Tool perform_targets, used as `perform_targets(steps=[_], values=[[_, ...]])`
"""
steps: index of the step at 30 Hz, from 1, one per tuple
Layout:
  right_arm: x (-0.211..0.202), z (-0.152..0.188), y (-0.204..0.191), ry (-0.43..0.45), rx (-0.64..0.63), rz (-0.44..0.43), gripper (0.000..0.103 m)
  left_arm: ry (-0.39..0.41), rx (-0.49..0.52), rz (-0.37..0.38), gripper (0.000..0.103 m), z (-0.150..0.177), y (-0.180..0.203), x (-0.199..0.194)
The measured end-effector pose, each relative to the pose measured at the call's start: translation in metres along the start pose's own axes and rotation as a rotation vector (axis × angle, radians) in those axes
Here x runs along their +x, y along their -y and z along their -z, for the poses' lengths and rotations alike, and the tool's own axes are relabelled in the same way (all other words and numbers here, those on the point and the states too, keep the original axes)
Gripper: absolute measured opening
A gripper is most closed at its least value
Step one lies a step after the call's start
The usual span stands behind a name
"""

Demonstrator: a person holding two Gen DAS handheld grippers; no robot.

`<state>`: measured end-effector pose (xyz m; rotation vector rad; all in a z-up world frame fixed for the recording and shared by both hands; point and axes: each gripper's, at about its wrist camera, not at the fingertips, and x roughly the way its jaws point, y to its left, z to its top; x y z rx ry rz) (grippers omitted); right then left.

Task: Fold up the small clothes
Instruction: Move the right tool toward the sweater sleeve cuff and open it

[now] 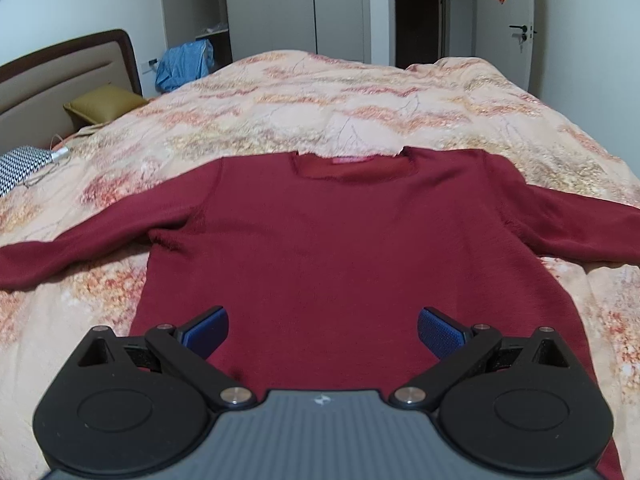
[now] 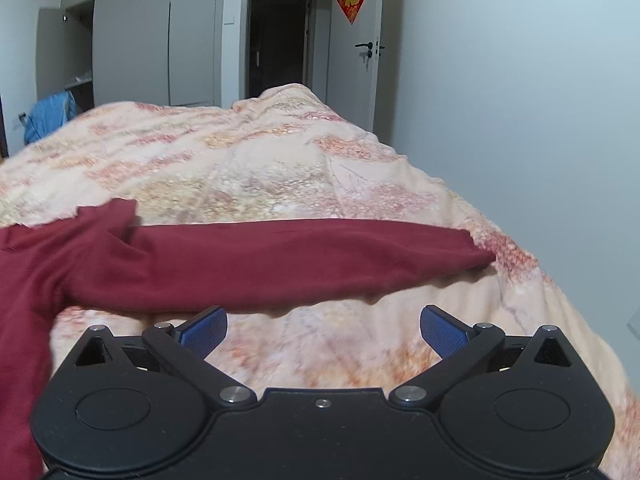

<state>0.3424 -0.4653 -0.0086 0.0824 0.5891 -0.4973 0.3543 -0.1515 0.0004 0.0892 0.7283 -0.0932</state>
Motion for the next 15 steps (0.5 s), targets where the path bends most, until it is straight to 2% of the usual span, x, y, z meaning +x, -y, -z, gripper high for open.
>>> perform_targets(steps=[10,15], values=[[0.011,-0.011,-0.006,0.020,-0.040,0.019,0.103,-0.028,-0.017,0.011,0.103,0.006,-0.003,0.012],[0.021,-0.012,-0.002,0.035,-0.010,0.040,0.103,-0.038,-0.024,0.009,0.103,0.008,-0.005,0.018]])
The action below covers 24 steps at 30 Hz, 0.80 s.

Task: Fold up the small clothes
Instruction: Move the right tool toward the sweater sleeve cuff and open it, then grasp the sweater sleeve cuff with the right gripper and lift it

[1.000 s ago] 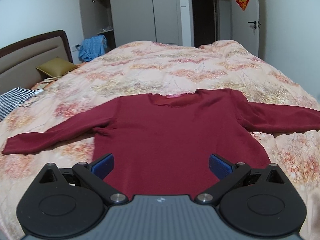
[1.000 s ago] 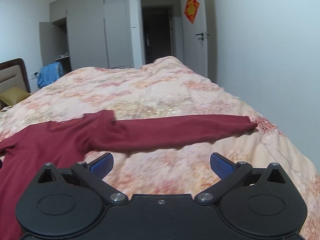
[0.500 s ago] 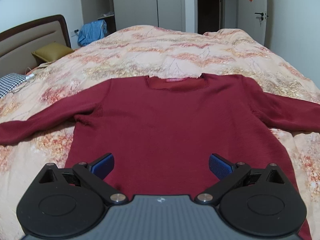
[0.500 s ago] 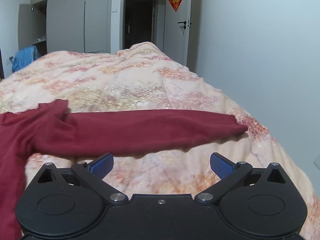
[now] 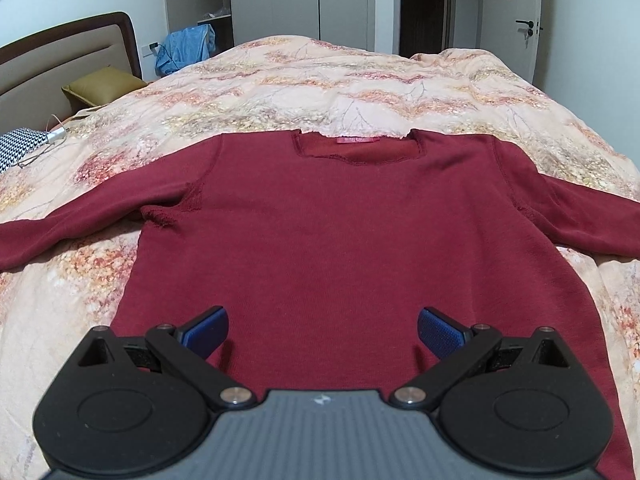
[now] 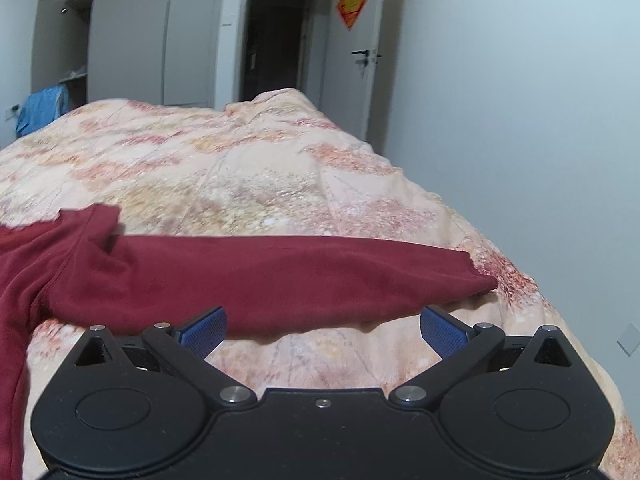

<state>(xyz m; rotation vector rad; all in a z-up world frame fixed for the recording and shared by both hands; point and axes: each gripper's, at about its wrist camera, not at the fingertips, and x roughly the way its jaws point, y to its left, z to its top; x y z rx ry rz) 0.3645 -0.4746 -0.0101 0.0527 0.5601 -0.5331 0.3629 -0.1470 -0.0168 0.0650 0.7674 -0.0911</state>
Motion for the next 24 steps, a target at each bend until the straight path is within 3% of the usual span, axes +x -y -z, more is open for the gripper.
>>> perform_targets(steps=[4,12,17,20,22,23,24], values=[[0.020,0.003,0.015,0.081,0.077,0.037,0.103,-0.012,-0.006,0.001,0.103,0.001,-0.002,0.002],[0.088,0.007,0.073,-0.028,0.434,0.001,0.103,0.018,-0.017,-0.017,0.103,-0.015,-0.013,-0.012],[0.099,0.007,0.094,0.013,0.616,0.018,0.102,0.023,-0.036,-0.028,0.103,-0.023,-0.023,-0.017],[0.104,0.003,0.101,0.022,0.659,0.081,0.082,0.020,-0.036,-0.031,0.103,-0.022,-0.028,-0.019],[0.108,-0.001,0.102,0.006,0.650,0.139,0.056,0.022,-0.039,-0.036,0.103,-0.021,-0.032,-0.021],[0.110,-0.003,0.103,-0.006,0.645,0.157,0.050,0.021,-0.044,-0.038,0.103,-0.021,-0.033,-0.022],[0.110,-0.004,0.105,-0.013,0.640,0.166,0.033,0.021,-0.048,-0.039,0.103,-0.021,-0.035,-0.024]])
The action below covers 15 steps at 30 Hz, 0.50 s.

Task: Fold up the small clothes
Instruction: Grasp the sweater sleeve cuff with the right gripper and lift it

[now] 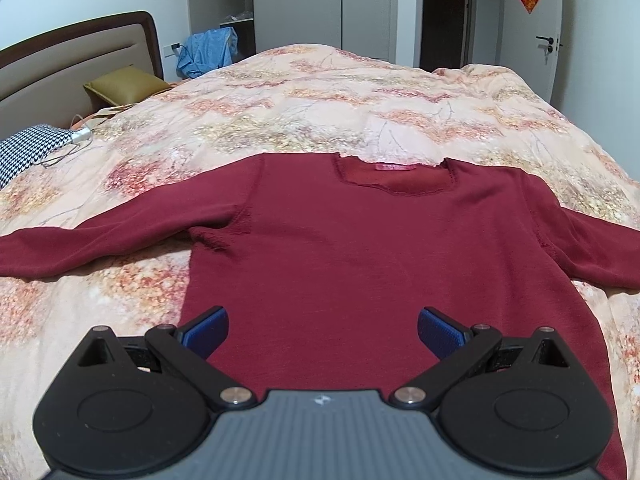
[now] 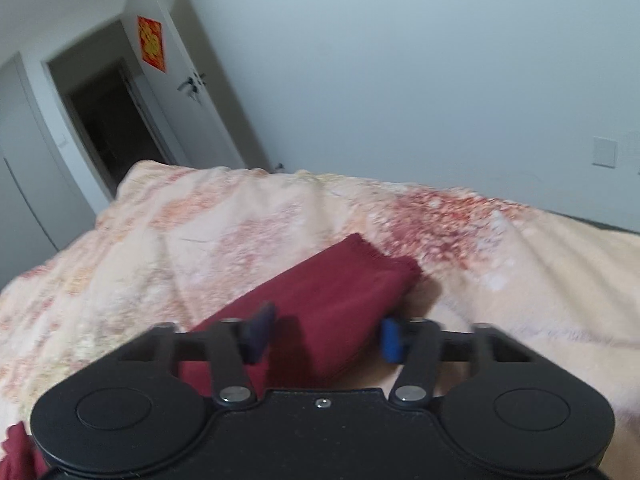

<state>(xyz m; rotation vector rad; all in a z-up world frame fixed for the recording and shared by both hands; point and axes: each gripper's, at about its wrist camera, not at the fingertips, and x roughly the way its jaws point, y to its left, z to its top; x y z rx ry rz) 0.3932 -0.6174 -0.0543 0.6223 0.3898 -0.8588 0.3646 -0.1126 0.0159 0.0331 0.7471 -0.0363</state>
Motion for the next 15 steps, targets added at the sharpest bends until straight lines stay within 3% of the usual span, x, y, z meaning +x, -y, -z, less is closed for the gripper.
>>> perform_targets(steps=[1,2,7,11,15], values=[[0.001,-0.002,0.001,-0.004,-0.005,0.003,0.014,0.000,-0.004,0.000,0.103,0.000,-0.002,-0.001],[0.002,-0.004,0.003,-0.010,-0.008,0.000,0.009,0.000,-0.008,-0.002,0.103,0.001,-0.003,-0.003],[-0.015,-0.020,0.016,0.021,0.012,-0.039,0.006,0.006,-0.022,-0.004,0.103,0.001,-0.012,-0.012],[-0.027,-0.030,0.039,0.068,0.079,0.022,0.006,0.006,-0.023,-0.007,0.103,0.003,-0.017,-0.017],[-0.026,-0.030,0.053,0.027,0.115,0.004,0.006,0.006,-0.035,-0.010,0.103,0.004,-0.023,-0.021]])
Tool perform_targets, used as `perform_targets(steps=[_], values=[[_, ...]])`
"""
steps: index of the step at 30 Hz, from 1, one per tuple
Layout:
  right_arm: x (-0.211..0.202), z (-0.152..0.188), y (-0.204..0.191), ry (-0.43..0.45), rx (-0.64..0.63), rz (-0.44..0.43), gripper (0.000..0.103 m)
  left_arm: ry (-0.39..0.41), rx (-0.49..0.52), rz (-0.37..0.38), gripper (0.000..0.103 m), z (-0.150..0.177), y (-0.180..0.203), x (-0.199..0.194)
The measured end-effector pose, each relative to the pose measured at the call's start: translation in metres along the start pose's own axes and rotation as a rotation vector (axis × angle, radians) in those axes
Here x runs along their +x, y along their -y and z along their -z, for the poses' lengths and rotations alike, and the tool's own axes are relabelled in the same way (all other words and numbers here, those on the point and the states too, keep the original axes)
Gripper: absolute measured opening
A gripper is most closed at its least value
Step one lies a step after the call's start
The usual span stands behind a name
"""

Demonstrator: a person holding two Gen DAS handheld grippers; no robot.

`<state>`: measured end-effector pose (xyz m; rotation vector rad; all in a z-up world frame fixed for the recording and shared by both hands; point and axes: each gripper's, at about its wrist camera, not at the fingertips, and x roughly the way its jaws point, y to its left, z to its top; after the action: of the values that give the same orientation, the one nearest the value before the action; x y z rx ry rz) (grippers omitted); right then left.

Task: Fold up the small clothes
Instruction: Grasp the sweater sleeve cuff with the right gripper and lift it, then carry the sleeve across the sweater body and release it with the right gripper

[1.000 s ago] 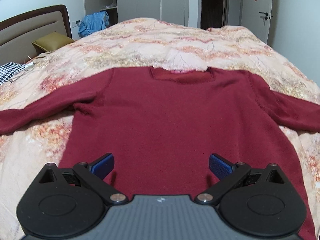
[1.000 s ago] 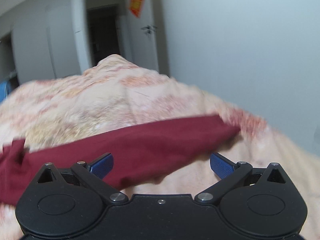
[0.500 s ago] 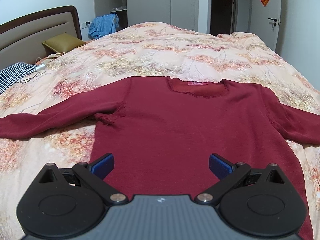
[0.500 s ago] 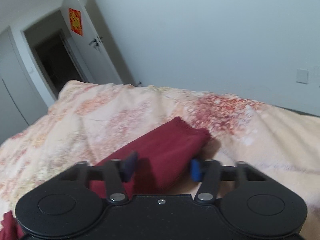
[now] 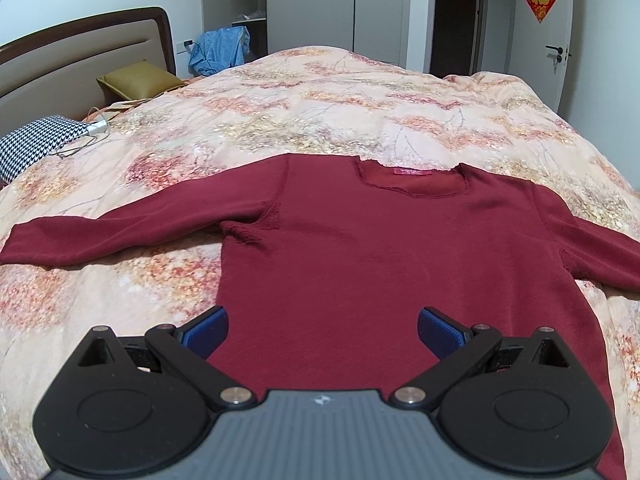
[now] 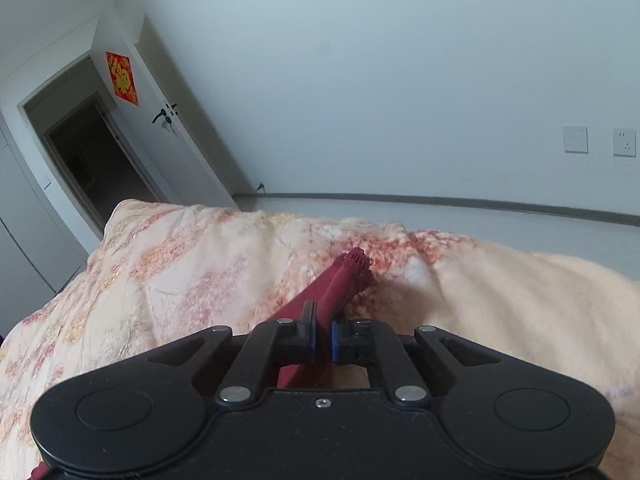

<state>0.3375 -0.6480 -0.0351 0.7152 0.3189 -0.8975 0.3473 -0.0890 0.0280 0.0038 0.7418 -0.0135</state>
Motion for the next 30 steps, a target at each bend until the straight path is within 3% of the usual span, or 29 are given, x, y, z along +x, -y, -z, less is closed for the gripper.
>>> perform_targets(steps=[7,11,16,22,30], values=[[-0.033,-0.006,-0.043,0.086,-0.115,-0.104,0.006,0.026,-0.022,0.001,0.103,-0.004,-0.013,-0.014],[-0.062,-0.007,-0.097,0.139,-0.244,-0.231,0.006,0.039,-0.046,-0.001,0.103,-0.006,-0.023,-0.019],[-0.101,0.016,-0.182,0.145,-0.438,-0.453,0.006,0.046,-0.070,-0.011,0.103,-0.006,-0.039,-0.023],[-0.146,0.083,-0.276,0.137,-0.697,-0.701,0.006,0.049,-0.114,-0.051,0.103,-0.006,-0.065,-0.020],[-0.201,0.221,-0.345,0.063,-0.975,-0.861,0.006,0.038,-0.164,-0.104,0.103,0.001,-0.100,-0.012]])
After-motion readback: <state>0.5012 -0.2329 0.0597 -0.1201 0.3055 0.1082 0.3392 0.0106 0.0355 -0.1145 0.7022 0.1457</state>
